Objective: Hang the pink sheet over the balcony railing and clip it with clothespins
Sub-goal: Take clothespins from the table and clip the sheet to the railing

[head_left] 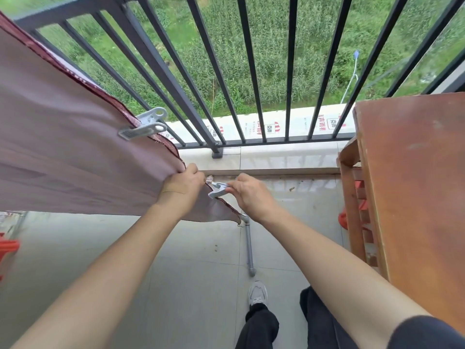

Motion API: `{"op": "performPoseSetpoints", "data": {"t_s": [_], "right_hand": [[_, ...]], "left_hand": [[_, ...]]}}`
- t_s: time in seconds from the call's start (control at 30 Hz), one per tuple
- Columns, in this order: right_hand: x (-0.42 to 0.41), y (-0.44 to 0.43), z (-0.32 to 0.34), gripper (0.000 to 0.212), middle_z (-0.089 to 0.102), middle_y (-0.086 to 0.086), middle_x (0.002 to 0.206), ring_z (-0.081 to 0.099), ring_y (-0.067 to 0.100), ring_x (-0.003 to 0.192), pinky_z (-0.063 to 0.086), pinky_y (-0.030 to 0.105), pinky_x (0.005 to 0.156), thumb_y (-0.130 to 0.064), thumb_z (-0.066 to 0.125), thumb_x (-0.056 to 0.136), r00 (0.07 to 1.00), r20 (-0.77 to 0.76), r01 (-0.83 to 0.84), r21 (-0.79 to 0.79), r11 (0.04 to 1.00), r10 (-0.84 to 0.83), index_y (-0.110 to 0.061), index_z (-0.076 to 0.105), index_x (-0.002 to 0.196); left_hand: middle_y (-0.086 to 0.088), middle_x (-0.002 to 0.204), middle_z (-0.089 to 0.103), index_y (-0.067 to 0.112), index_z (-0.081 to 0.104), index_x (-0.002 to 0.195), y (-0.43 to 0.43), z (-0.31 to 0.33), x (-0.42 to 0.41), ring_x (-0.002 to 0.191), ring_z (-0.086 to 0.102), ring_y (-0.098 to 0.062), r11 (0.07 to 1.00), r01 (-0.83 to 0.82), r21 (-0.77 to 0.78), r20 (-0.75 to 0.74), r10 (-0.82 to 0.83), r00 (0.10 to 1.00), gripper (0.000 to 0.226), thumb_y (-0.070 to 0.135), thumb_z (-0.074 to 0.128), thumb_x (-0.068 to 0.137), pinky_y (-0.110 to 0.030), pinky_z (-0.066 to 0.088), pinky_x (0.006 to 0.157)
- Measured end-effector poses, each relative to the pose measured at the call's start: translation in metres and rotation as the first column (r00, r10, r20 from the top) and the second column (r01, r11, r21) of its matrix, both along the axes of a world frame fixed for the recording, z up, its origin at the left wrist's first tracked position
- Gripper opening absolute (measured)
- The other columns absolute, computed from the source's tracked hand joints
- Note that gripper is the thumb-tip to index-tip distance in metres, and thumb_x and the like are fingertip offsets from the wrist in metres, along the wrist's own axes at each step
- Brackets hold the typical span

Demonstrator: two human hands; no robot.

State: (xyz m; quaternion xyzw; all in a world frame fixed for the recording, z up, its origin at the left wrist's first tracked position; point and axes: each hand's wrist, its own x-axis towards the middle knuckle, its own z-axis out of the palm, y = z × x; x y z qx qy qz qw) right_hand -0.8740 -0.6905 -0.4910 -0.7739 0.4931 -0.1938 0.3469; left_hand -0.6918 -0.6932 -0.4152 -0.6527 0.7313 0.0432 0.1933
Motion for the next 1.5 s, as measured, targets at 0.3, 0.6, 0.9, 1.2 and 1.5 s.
{"op": "performPoseSetpoints", "data": {"t_s": [0.3, 0.6, 0.9, 1.2, 1.5], "right_hand": [[0.02, 0.003, -0.004, 0.046, 0.057, 0.012, 0.117, 0.058, 0.028, 0.108, 0.047, 0.037, 0.088, -0.037, 0.061, 0.095, 0.998, 0.053, -0.036, 0.105, 0.994, 0.031, -0.012, 0.057, 0.135], [-0.027, 0.017, 0.036, 0.054, 0.056, 0.009, 0.126, 0.055, 0.032, 0.113, 0.049, 0.046, 0.091, -0.045, 0.044, 0.1, 0.982, -0.106, 0.151, -0.073, 0.986, -0.158, -0.013, 0.044, 0.143], [-0.135, 0.042, 0.098, 0.05, 0.056, 0.01, 0.129, 0.052, 0.031, 0.12, 0.043, 0.042, 0.097, -0.038, 0.049, 0.1, 0.844, -0.187, 0.467, -0.203, 0.861, -0.502, -0.014, 0.044, 0.144], [-0.28, 0.195, 0.11, 0.054, 0.051, 0.006, 0.135, 0.052, 0.029, 0.121, 0.044, 0.04, 0.097, -0.038, 0.051, 0.098, 0.448, -0.39, 0.805, -0.215, 0.552, -0.805, -0.019, 0.039, 0.147], [-0.389, 0.315, 0.071, 0.055, 0.046, 0.003, 0.135, 0.053, 0.027, 0.119, 0.045, 0.039, 0.092, -0.037, 0.055, 0.095, 0.223, -0.525, 0.965, 0.0, 0.262, -0.821, -0.024, 0.039, 0.146]], "left_hand": [[-0.006, 0.102, 0.058, 0.016, 0.068, 0.1, 0.008, -0.011, 0.017, 0.078, 0.059, -0.035, 0.993, 0.015, -0.12, -0.235, -0.043, 0.971, 0.015, 0.02, 0.055, 0.095, -0.043, 0.051, 0.063], [0.007, 0.117, 0.058, 0.019, 0.064, 0.113, 0.038, 0.014, -0.012, 0.093, 0.064, -0.023, 0.936, -0.123, -0.331, -0.464, -0.048, 0.885, 0.033, 0.033, 0.038, 0.098, -0.041, 0.055, 0.07], [0.004, 0.122, 0.059, 0.024, 0.059, 0.119, 0.034, 0.047, -0.061, 0.107, 0.058, -0.019, 0.918, -0.322, -0.233, -0.76, 0.034, 0.649, 0.033, 0.038, 0.037, 0.1, -0.033, 0.046, 0.088], [-0.002, 0.137, 0.047, 0.015, 0.048, 0.134, 0.035, 0.02, -0.205, 0.13, 0.043, -0.022, 0.98, 0.181, -0.087, -0.767, -0.182, 0.616, 0.041, 0.037, 0.04, 0.101, -0.036, 0.033, 0.108], [0.002, 0.161, 0.014, 0.023, 0.031, 0.149, 0.106, -0.029, -0.359, 0.146, 0.019, -0.016, 0.865, 0.467, 0.182, -0.687, -0.228, 0.69, 0.051, 0.042, 0.034, 0.102, -0.038, 0.012, 0.118]]}}
